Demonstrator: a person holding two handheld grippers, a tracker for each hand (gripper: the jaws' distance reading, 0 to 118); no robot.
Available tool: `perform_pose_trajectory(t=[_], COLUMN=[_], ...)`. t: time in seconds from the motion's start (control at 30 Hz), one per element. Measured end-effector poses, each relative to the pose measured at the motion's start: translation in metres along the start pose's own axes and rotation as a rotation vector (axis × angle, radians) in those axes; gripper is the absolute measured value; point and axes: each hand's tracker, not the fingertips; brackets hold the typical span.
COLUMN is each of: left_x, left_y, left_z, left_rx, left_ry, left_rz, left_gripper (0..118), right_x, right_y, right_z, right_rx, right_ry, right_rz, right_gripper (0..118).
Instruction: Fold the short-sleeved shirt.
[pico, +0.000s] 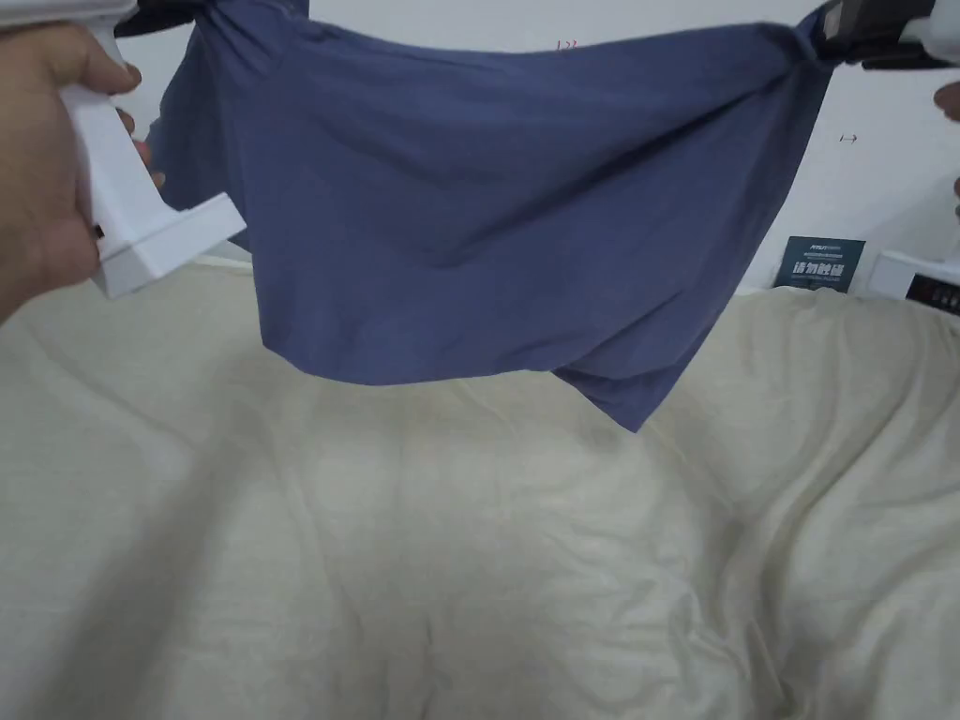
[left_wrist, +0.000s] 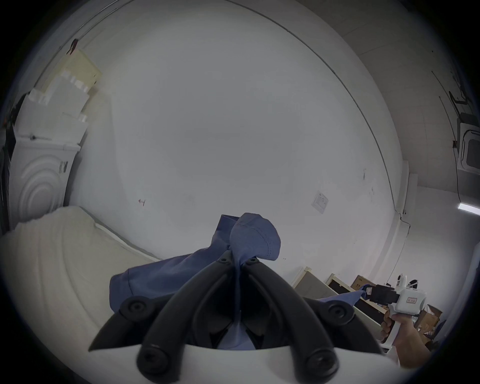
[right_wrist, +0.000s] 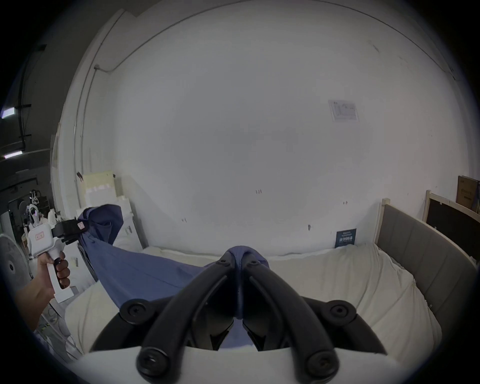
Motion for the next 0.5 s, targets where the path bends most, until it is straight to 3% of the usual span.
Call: perform_pose_trajectory(t=[0.27,0.33,0.5], left_x=[-0.075,-0.088,-0.110], left_y=[-0.115,-0.141,-0.190], left_z=[-0.023,-0.026,0.004], left_rx=[-0.047,-0.106,-0.115], left_ry=[0.004,0.074,0.059], left_rz=[0.106,0.080,0.107], left_gripper=[3,3,3], right_x=[0.034,0.037,0.036], right_y=[-0.120,-0.149,-0.208], right_z=[-0.048,-0.052,-0.042], right_rx=[-0.120,-0.150,-0.191], right_ry=[-0.012,-0.015,-0.005], right_rz=[-0.034,-0.047,-0.069], right_gripper=[5,5,5])
